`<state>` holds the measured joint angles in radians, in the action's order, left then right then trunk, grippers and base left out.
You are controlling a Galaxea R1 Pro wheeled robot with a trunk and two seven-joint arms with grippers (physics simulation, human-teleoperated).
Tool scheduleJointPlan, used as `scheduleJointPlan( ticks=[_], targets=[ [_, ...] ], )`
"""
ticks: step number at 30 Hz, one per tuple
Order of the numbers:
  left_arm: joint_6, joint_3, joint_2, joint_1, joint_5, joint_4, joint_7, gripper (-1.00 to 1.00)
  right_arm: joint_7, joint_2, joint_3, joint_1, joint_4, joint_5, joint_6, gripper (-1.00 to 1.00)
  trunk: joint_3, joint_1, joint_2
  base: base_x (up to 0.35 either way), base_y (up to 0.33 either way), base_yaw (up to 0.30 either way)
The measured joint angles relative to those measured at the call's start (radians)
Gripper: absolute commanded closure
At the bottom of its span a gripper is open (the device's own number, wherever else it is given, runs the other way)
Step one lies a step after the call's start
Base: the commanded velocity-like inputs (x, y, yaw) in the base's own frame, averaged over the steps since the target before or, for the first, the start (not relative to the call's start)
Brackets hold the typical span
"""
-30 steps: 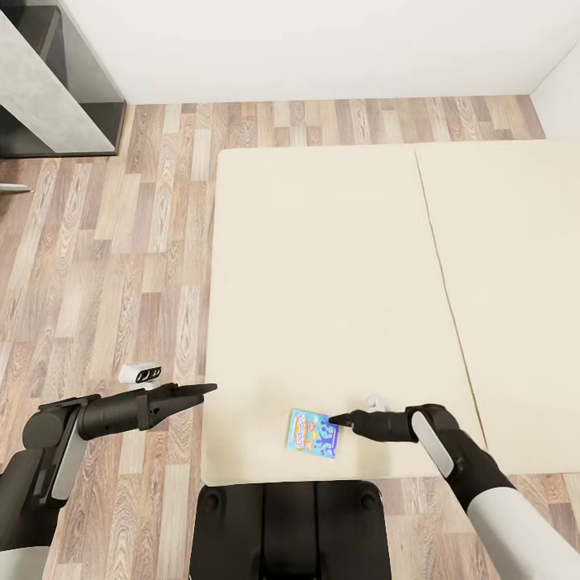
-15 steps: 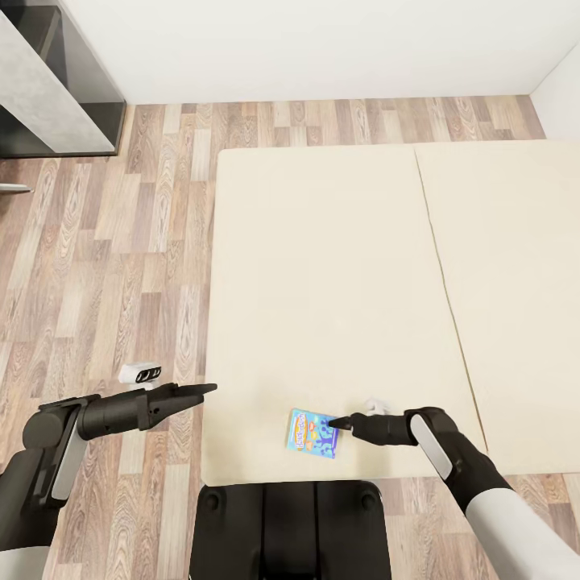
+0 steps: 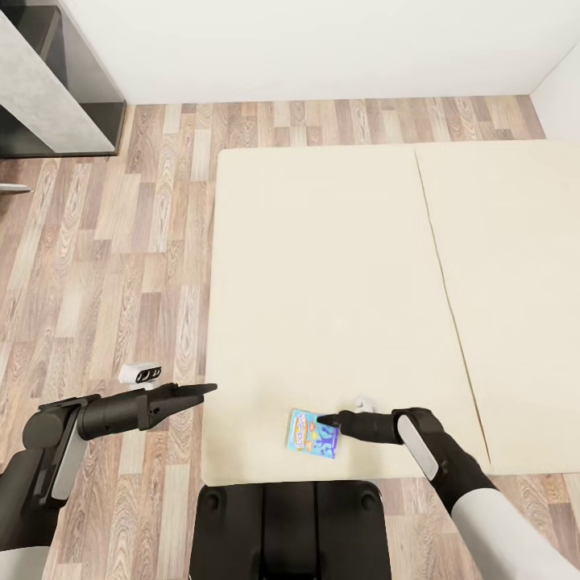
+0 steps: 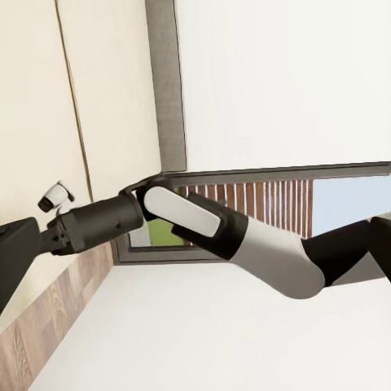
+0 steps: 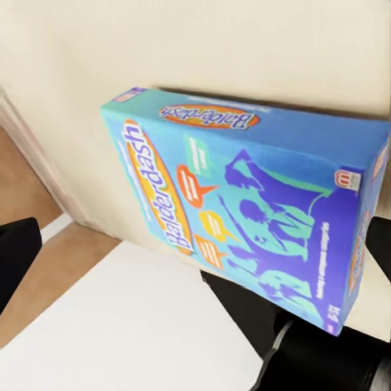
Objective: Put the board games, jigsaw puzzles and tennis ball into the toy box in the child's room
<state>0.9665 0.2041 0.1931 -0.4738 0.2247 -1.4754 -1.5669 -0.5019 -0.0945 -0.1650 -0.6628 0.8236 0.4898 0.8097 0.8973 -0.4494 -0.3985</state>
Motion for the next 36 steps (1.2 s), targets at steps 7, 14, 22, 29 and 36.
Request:
scheduleJointPlan(
  ticks=[7, 14, 22, 29, 36],
  targets=[
    [0.000, -0.001, -0.002, 0.000, 0.000, 0.000, 0.000, -1.00, 0.004, 0.019, -0.002, 0.001, -0.002, -0.004, -0.033, -1.00, 0.000, 0.000, 0.000, 0.000, 0.000, 0.000],
    [0.000, -0.002, -0.002, 0.000, 0.000, 0.000, 0.001, -1.00, 0.005, 0.034, -0.006, 0.001, -0.003, -0.006, -0.042, -1.00, 0.000, 0.000, 0.000, 0.000, 0.000, 0.000],
    [0.000, -0.002, -0.002, 0.000, 0.000, 0.000, 0.000, -1.00, 0.006, 0.035, -0.008, 0.002, -0.012, -0.004, -0.042, -1.00, 0.000, 0.000, 0.000, 0.000, 0.000, 0.000],
    [0.000, -0.002, -0.002, 0.000, 0.000, 0.000, 0.000, -1.00, 0.008, 0.031, -0.008, 0.002, -0.013, -0.004, -0.042, -1.00, 0.000, 0.000, 0.000, 0.000, 0.000, 0.000],
    [0.000, -0.003, -0.003, 0.000, 0.000, 0.000, 0.001, -1.00, 0.008, 0.023, -0.008, 0.002, -0.013, -0.003, -0.041, -1.00, 0.000, 0.000, 0.000, 0.000, 0.000, 0.000]
  ],
)
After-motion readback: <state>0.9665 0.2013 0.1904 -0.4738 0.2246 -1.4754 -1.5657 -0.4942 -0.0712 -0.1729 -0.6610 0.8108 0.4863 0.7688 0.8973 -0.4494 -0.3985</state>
